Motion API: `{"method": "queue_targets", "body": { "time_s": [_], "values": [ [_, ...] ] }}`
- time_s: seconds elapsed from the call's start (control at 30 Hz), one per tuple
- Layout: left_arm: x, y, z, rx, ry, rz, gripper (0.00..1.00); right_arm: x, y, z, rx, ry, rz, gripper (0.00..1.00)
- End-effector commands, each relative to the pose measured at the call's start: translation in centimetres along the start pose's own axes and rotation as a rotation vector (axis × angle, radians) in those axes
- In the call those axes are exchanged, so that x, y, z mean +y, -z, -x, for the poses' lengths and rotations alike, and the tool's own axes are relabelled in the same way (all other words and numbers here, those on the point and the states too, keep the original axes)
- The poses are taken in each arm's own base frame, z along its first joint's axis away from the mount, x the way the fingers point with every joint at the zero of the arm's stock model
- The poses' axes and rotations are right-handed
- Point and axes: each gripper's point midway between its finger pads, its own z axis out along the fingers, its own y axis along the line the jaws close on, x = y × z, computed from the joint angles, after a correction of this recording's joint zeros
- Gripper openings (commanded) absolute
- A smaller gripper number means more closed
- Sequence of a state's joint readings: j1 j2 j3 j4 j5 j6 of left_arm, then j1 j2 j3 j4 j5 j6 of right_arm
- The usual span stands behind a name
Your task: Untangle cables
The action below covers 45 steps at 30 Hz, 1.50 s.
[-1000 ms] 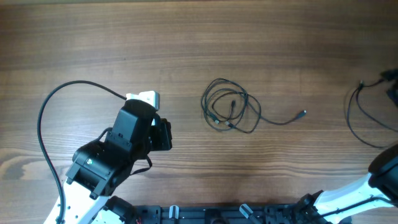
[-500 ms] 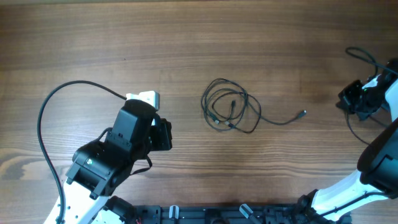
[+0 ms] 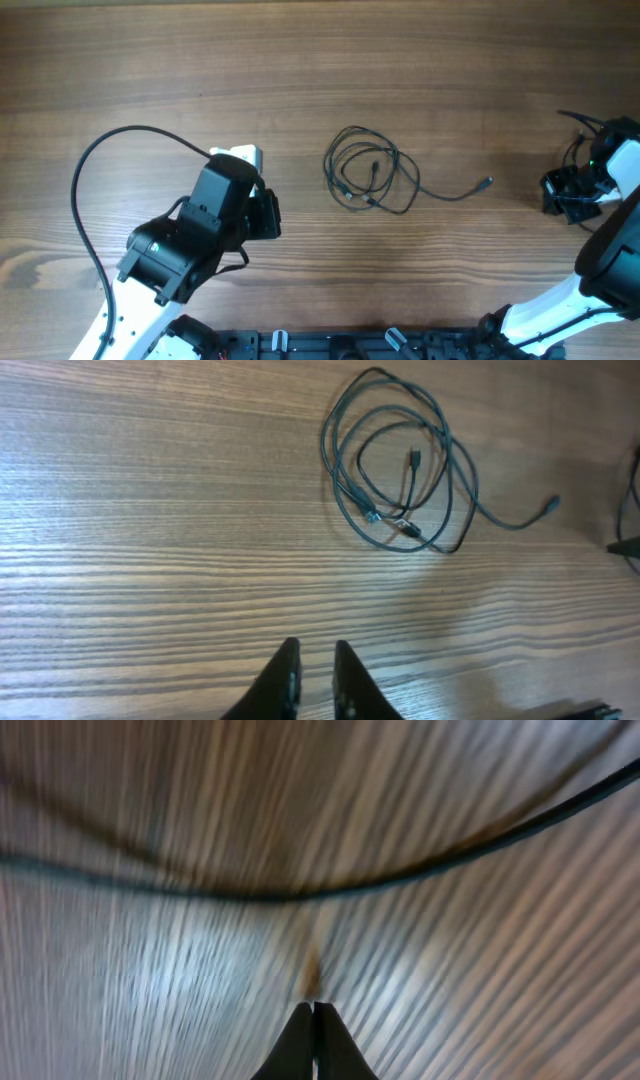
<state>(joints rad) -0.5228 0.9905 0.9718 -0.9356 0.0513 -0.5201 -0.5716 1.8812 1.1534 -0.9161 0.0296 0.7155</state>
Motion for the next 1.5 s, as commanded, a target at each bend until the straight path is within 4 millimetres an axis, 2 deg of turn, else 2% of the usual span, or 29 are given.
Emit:
{"method": "queue_targets", "body": {
  "time_s": [0.0, 0.2, 0.37, 0.6, 0.7, 0.77, 0.8, 0.87, 0.93, 1.0, 1.07, 1.17, 1.33, 1.47],
  "values": [
    [-0.4, -0.1, 0.1, 0.007, -0.014, -0.012, 0.11, -1.6, 0.2, 2.0, -0.089, -0.080, -0.060, 0.04],
    [-0.5, -0.1, 0.2, 0.003, -0.015, -0.015, 0.10, -2.3, -0.8, 3.9, -0.102, -0.129, -0.042, 0.04],
    [-0.5, -0.1, 0.2, 0.003, -0.014, -0.015, 0.10, -3.2, -2.8, 3.8, -0.058, -0.144, -0.077, 0.04],
    [-0.8, -0.1, 0.0, 0.014, -0.015, -0.031, 0.10, -3.2, -5.4, 3.6, -0.021, -0.140, -0.104, 0.04],
    [-0.8, -0.1, 0.0, 0.014, -0.015, -0.031, 0.10, -2.1, -5.7, 3.7, -0.010, -0.121, -0.054, 0.04],
    [-0.8, -0.1, 0.0, 0.013, -0.015, -0.031, 0.10, -0.5, -5.7, 3.4, 0.021, -0.053, 0.035, 0.05],
    [-0.8, -0.1, 0.0, 0.013, -0.015, -0.031, 0.10, 0.8, -5.6, 3.0, 0.052, -0.005, 0.106, 0.11],
    [-0.8, -0.1, 0.0, 0.013, -0.015, -0.031, 0.10, 3.1, -5.0, 2.2, 0.102, 0.061, 0.235, 0.25],
    [-0.8, -0.1, 0.0, 0.014, -0.015, -0.031, 0.10, 5.0, -3.9, 1.5, 0.148, 0.129, 0.351, 0.27],
    [-0.8, -0.1, 0.0, 0.014, -0.015, -0.031, 0.10, 6.3, -2.6, 1.0, 0.178, 0.172, 0.435, 0.24],
    [-0.8, -0.1, 0.0, 0.014, -0.015, -0.031, 0.10, 6.9, -1.4, 0.8, 0.191, 0.181, 0.472, 0.05],
    [-0.8, -0.1, 0.0, 0.014, -0.015, -0.031, 0.11, 7.0, 0.4, 1.1, 0.152, 0.210, 0.494, 0.05],
    [-0.8, -0.1, 0.0, 0.014, -0.015, -0.031, 0.11, 5.0, 4.8, 3.4, -0.055, 0.203, 0.410, 0.30],
    [-0.8, -0.1, 0.0, 0.014, -0.015, -0.031, 0.11, 1.7, 7.7, 5.1, -0.208, 0.071, 0.275, 0.33]
  ]
}}
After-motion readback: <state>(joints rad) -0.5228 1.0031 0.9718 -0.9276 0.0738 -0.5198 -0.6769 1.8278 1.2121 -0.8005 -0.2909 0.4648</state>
